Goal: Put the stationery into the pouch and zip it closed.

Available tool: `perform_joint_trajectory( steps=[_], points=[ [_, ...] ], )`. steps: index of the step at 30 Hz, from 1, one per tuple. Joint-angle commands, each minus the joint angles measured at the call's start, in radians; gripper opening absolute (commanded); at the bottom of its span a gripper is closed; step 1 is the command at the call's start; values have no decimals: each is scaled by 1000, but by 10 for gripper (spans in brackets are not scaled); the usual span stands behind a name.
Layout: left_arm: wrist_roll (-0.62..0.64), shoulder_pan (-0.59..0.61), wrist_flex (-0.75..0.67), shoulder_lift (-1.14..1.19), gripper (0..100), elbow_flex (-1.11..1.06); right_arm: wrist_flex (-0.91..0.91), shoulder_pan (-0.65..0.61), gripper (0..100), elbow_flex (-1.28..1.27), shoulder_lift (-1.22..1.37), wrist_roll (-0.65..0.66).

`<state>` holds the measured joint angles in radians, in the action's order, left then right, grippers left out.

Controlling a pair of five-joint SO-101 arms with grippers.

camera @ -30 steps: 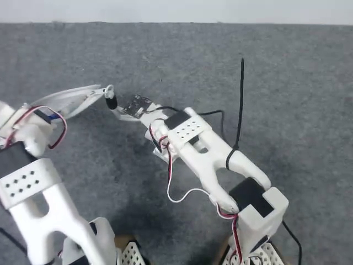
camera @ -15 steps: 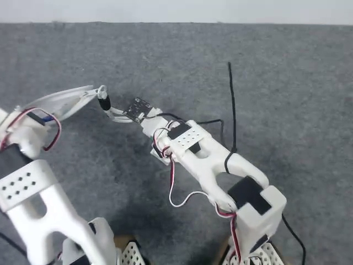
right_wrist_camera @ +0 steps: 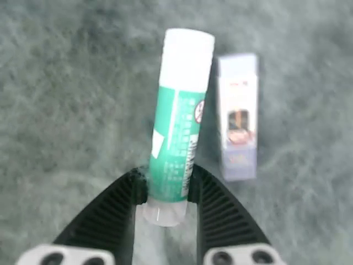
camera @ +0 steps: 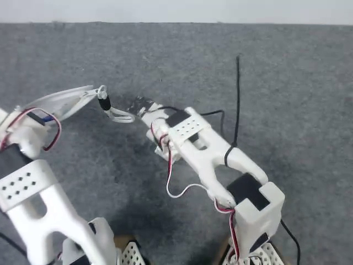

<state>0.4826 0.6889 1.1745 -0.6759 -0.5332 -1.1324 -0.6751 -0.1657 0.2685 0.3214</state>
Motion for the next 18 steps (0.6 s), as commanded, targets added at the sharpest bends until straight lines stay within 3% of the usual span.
perform_joint_trajectory(
  steps=[1, 9, 18],
  points=[
    [14, 2, -32, -21, 9, 27, -120, 33, 24, 127, -19, 20],
    [14, 2, -32, -21, 9, 27, -407, 38, 24, 293, -19, 20],
    [14, 2, -32, -23, 9, 27, -504, 51, 24, 338, -68, 18]
  ],
)
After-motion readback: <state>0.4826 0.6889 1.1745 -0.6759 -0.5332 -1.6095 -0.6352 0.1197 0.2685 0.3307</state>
